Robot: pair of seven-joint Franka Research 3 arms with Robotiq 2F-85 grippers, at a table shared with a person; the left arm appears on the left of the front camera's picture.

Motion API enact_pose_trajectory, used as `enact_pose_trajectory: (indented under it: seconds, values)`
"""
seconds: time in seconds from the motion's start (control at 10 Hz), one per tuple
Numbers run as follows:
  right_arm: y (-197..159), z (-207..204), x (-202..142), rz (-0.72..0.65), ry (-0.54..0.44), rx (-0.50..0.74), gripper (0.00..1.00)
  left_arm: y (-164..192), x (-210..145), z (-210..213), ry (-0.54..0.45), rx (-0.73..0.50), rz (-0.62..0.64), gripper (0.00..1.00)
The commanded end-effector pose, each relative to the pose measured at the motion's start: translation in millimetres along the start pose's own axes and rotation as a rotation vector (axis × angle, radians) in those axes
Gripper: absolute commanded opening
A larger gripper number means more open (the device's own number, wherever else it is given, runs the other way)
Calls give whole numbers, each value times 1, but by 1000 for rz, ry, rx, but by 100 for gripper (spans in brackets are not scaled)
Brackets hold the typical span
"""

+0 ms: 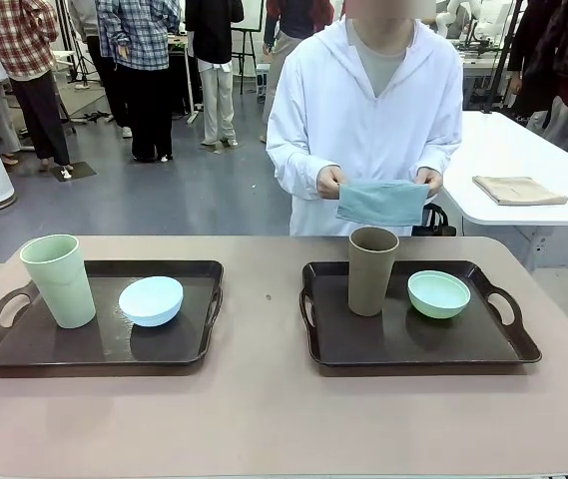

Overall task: Set up a tray with a mat and arrange the tableware.
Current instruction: Pick up the Picnic Bowl and Reusable plastic cup from the Handle tray in front of the human's position and hold them in the air.

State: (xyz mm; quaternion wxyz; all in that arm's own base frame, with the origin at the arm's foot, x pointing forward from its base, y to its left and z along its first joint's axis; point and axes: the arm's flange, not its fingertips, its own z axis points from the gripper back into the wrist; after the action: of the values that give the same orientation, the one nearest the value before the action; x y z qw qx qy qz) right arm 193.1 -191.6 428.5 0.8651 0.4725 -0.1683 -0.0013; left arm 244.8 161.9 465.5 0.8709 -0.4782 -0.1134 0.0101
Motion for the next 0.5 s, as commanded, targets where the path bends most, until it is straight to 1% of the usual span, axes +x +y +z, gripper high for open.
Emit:
enact_pose_trajectory:
  seconds: [0.0, 0.4]
  values:
    - [0, 1, 3, 14, -13, 27, 100, -1, 1, 2, -9, -13, -5, 100]
    - [0, 1, 3, 14, -13, 27, 100, -1, 1, 2, -9, -13, -5, 100]
